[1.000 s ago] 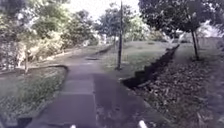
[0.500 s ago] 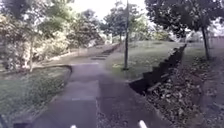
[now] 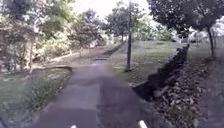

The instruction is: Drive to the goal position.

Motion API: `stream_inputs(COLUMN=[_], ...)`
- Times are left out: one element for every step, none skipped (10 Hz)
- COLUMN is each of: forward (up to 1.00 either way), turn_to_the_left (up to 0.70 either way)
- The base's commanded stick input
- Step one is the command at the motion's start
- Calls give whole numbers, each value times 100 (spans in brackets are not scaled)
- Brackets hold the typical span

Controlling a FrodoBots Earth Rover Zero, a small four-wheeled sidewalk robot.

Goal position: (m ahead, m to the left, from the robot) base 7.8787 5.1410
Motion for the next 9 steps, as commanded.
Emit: stream_inputs(forward=[50, 50, 50, 50, 50, 50, 50, 50, 50], turn_to_the_left=[0, 0, 0, 0, 0, 0, 0, 0, 0])
